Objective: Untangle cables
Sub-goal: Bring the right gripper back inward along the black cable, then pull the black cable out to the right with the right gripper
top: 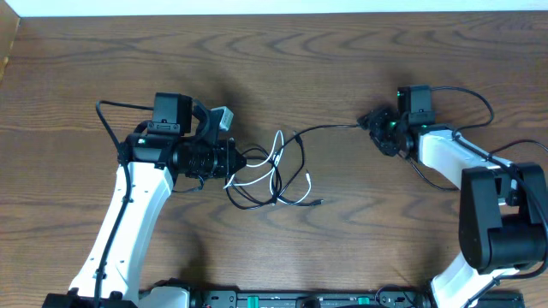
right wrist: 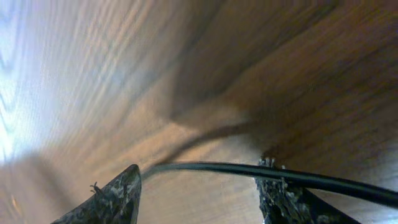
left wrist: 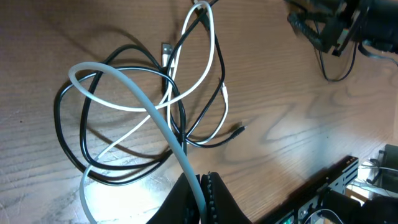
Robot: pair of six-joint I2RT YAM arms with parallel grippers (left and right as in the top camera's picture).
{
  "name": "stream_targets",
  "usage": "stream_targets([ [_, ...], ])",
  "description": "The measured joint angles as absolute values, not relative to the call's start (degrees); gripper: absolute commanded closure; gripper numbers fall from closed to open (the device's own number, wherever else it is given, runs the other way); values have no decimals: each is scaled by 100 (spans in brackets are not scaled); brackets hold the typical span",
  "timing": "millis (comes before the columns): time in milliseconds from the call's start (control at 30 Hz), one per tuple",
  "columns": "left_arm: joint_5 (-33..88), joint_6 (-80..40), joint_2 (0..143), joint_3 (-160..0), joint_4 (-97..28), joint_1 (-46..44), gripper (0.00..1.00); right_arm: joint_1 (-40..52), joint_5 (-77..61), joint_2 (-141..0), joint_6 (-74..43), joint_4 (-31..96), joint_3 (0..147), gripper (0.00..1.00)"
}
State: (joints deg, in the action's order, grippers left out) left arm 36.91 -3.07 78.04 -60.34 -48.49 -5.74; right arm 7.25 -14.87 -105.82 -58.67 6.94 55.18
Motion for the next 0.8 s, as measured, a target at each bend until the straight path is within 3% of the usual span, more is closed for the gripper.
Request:
stream_targets([
  [133, 3691, -307, 7804, -6034, -4932, -574, 92, 836, -910, -10685, -6285, 360, 5557, 46],
  [500, 3691, -296, 7804, -6034, -4995, -574, 92, 902, -95, -11122, -6724, -384, 5642, 92],
  [633, 3691, -296, 7804, -6034, -4998, -574, 92, 902, -62, -11161, -6608, -410, 5645, 99],
  [800, 3691, -294, 7804, -6034, -5000, -574, 92, 845, -322, -11168, -5979, -434, 5645, 99],
])
